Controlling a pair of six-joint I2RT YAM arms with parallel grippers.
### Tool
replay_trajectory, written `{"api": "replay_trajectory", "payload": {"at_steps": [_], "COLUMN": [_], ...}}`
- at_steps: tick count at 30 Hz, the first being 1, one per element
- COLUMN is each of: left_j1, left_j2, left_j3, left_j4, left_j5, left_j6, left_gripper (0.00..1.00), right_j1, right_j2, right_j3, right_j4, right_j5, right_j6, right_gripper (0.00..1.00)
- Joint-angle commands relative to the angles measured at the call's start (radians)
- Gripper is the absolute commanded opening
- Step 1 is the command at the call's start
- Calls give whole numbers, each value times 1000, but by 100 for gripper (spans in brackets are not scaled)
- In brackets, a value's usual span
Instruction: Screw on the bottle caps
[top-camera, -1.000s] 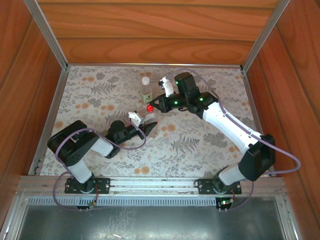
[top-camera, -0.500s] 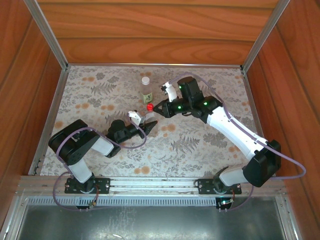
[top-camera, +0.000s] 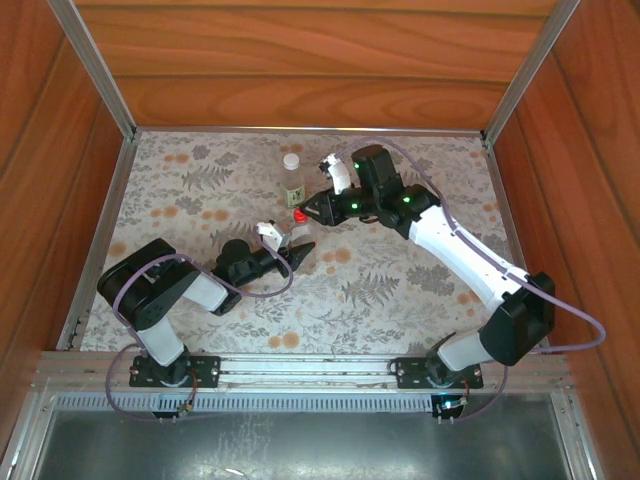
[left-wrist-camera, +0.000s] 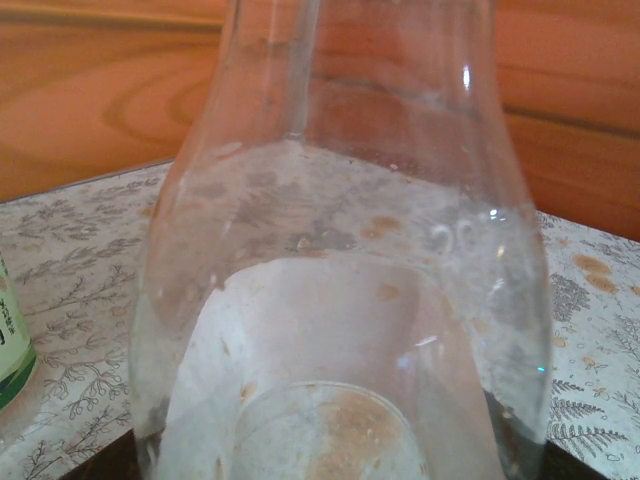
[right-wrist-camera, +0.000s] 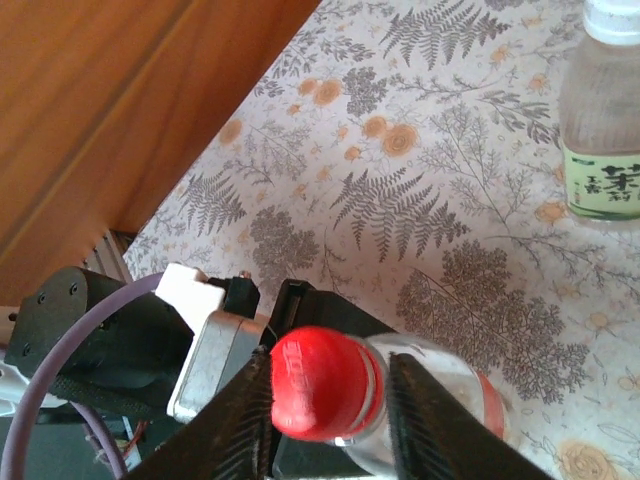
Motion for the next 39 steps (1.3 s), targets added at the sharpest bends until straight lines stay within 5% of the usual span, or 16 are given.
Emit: {"api": "replay_trajectory", "payload": {"at_steps": [1, 8, 13, 17, 23, 28, 39], "left_j1": [8, 9, 10, 11, 11, 11, 11], "left_j2": [13, 13, 22, 31, 35, 36, 31], "left_j3": [10, 9, 15, 18, 23, 20, 20], "left_j4": [25, 26, 25, 25, 25, 25, 25], "left_j5": [19, 12, 18, 26, 42, 41, 41], "left_j6": [-16, -23, -28, -16, -8, -8, -19], "left_gripper": [50, 50, 50, 50, 50, 50, 55], "right_j1": [-1, -1, 5, 3, -19, -25, -25], "right_j2": [26, -38, -98, -139, -105, -15, 3], "right_j3": [25, -65, -119, -126, -78, 4, -22], "right_j4": [6, -3, -12, 2, 32, 17, -7], "right_j5": [-48, -69, -143, -84, -14, -55, -121], "right_j6": [-1, 17, 27, 35, 43, 26, 21], "right_gripper": [28, 12, 11, 11, 35, 38, 18]}}
